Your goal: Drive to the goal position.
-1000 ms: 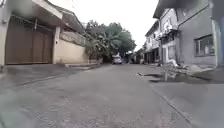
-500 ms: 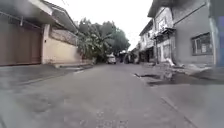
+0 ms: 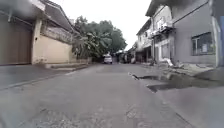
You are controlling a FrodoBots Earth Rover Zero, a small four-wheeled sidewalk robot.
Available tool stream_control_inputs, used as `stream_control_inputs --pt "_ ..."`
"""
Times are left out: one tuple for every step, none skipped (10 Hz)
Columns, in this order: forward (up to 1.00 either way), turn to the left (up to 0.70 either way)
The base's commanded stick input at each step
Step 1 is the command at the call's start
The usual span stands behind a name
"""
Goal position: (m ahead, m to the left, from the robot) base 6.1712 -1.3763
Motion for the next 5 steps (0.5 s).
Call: stream_control_inputs --pt "1.0 0.0" --pt "1.0 0.0" --pt "1.0 0.0" --pt "1.0 0.0" --pt "1.0 0.0"
